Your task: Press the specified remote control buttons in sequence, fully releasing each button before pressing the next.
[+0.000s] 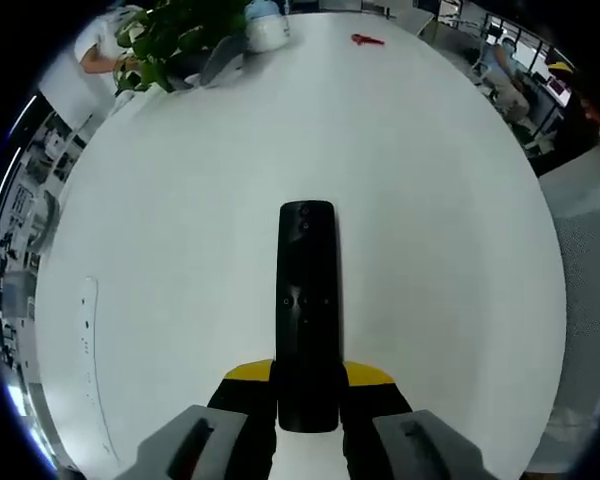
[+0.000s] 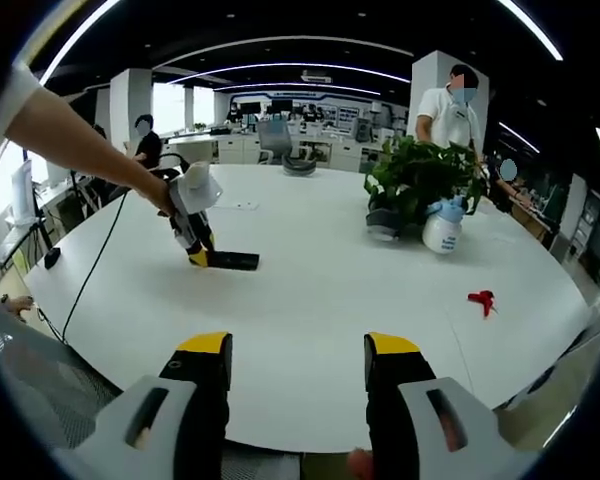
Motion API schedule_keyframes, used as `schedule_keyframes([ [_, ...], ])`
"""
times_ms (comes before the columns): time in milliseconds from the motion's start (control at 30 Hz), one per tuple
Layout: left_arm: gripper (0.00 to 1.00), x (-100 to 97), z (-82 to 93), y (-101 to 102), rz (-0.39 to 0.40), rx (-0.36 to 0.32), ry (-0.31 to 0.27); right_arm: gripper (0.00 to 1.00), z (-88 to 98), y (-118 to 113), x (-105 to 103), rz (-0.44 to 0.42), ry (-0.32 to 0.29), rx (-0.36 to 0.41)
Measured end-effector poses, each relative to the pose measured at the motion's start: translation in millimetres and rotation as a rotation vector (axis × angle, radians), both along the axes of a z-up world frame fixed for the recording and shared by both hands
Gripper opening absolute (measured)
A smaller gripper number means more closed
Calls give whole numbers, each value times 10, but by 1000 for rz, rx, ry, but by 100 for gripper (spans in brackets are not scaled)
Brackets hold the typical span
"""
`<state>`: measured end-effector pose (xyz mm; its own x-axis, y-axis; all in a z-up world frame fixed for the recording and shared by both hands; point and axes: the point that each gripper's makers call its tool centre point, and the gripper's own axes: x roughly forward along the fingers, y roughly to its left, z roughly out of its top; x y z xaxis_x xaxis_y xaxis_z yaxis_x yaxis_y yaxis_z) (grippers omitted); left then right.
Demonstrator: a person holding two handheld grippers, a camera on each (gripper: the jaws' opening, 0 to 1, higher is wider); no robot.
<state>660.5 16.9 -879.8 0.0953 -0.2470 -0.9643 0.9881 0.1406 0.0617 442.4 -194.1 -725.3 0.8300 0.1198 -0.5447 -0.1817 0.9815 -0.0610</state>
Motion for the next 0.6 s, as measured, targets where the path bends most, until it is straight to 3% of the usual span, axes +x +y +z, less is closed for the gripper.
schedule_keyframes([
  [233, 23, -123, -4, 2, 26, -42, 20, 55, 33, 15, 3, 2, -16, 15],
  [600, 23, -340, -7, -38, -1, -51, 18, 52, 63, 25, 8, 8, -30, 23],
])
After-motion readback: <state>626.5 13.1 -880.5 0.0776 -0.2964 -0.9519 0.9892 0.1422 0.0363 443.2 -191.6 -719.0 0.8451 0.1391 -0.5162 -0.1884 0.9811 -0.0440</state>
